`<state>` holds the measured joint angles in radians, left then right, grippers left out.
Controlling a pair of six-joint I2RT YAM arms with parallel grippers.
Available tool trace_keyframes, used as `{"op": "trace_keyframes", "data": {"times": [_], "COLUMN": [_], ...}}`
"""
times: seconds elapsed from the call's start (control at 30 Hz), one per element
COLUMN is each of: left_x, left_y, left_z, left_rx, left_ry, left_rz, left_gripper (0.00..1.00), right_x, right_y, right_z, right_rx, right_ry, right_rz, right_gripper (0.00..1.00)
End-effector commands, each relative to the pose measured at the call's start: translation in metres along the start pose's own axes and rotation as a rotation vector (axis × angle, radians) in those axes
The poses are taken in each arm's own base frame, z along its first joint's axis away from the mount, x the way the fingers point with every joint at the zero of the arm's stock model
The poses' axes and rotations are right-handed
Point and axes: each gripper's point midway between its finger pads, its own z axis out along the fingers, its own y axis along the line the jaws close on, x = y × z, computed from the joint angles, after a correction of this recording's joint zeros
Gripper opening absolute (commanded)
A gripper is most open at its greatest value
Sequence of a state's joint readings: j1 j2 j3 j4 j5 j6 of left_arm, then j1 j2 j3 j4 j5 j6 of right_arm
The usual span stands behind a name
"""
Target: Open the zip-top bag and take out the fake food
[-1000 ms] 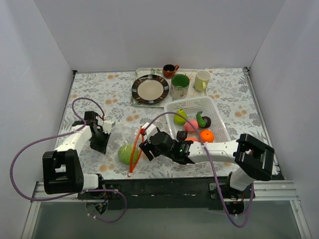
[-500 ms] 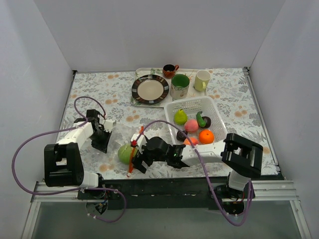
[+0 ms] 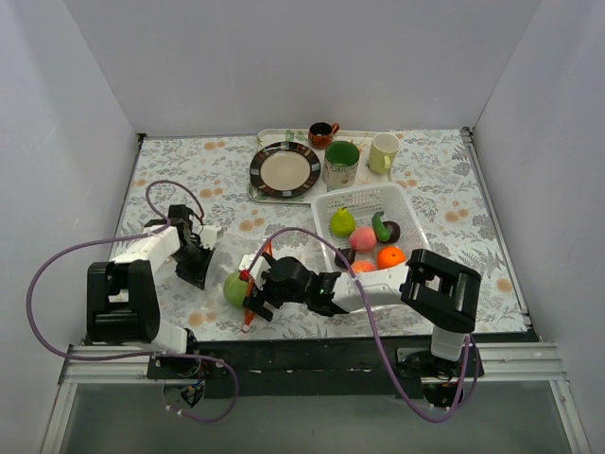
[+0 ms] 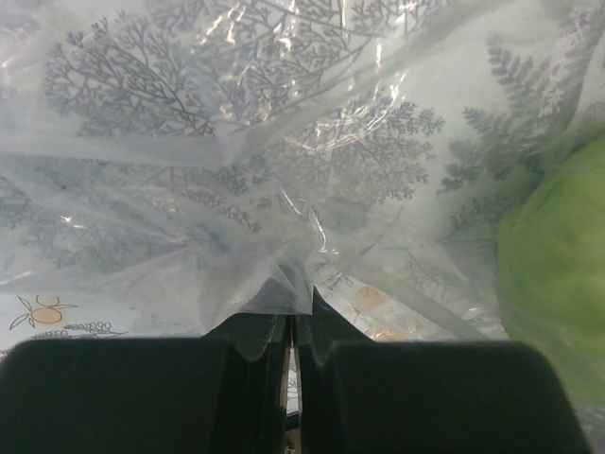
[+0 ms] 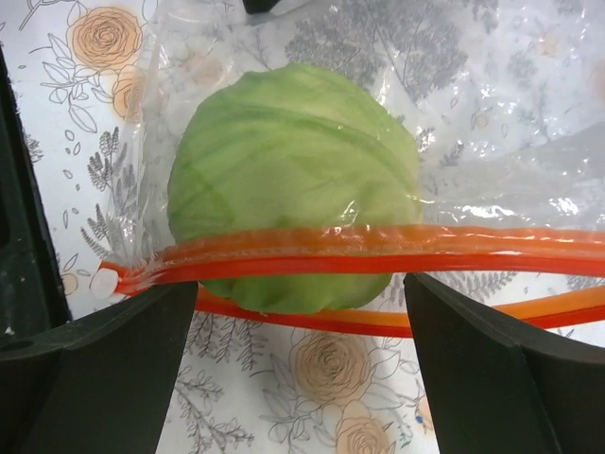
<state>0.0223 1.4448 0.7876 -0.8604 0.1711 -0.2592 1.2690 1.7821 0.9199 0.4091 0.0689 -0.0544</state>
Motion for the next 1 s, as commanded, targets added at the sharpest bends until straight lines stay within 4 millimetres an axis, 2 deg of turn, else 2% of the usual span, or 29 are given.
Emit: {"op": "trace_keyframes", "data": {"times": [0.0, 0.03, 0.07, 0.1, 0.13, 0.2, 0.33, 0.53, 0.7, 0.73, 0.77, 0.8, 0.83, 0.9, 0.93, 0.97], "left_x": [-0.018, -0.025, -0.025, -0.026, -0.029, -0.029, -0.026, -0.018, -0.007, -0.004, -0.003, -0.004, -0.003, -0.003, -0.003, -0.005], "left_y": [0.005, -0.003, -0.005, -0.007, -0.011, -0.015, -0.029, -0.055, -0.053, -0.053, -0.052, -0.05, -0.048, -0.043, -0.039, -0.036], "left_z": [-0.001, -0.001, 0.0, 0.002, 0.002, 0.005, 0.011, 0.016, 0.017, 0.017, 0.017, 0.016, 0.018, 0.018, 0.02, 0.02], "left_rx": [-0.009, -0.004, 0.0, 0.005, 0.007, 0.013, 0.037, 0.088, 0.064, 0.06, 0.056, 0.044, 0.038, 0.01, -0.007, -0.021], "left_ry": [-0.025, -0.028, -0.023, -0.02, -0.021, -0.014, 0.007, 0.027, 0.049, 0.058, 0.06, 0.057, 0.059, 0.058, 0.059, 0.055], "left_rz": [-0.001, 0.032, 0.033, 0.029, 0.04, 0.045, 0.062, 0.086, 0.114, 0.119, 0.124, 0.13, 0.13, 0.141, 0.145, 0.151], "left_gripper": [0.0, 0.0, 0.0, 0.0, 0.0, 0.0, 0.0, 0.0, 0.0, 0.0, 0.0, 0.0, 0.0, 0.0, 0.0, 0.0], "right_x": [-0.033, -0.024, -0.024, -0.034, -0.029, -0.035, -0.03, -0.047, -0.055, -0.064, -0.055, -0.056, -0.065, -0.058, -0.065, -0.057], "right_y": [-0.01, -0.004, -0.001, 0.0, 0.003, 0.009, 0.011, 0.009, 0.01, 0.01, 0.01, 0.011, 0.011, 0.013, 0.014, 0.015], "right_z": [0.017, 0.025, 0.029, 0.033, 0.039, 0.044, 0.058, 0.063, 0.057, 0.05, 0.045, 0.041, 0.032, 0.023, 0.013, 0.008], "right_rx": [0.022, -0.013, -0.027, -0.036, -0.049, -0.078, -0.077, -0.064, -0.065, -0.065, -0.065, -0.068, -0.068, -0.071, -0.079, -0.079], "right_ry": [-0.088, -0.061, -0.059, -0.076, -0.068, -0.084, -0.07, -0.125, -0.149, -0.177, -0.168, -0.176, -0.195, -0.171, -0.181, -0.144], "right_rz": [-0.08, -0.081, -0.081, -0.075, -0.07, -0.054, -0.025, 0.012, 0.032, 0.034, 0.042, 0.042, 0.067, 0.099, 0.111, 0.125], "right_gripper": [0.98, 0.98, 0.98, 0.98, 0.98, 0.98, 0.98, 0.98, 0.98, 0.91, 0.85, 0.78, 0.61, 0.48, 0.38, 0.34]}}
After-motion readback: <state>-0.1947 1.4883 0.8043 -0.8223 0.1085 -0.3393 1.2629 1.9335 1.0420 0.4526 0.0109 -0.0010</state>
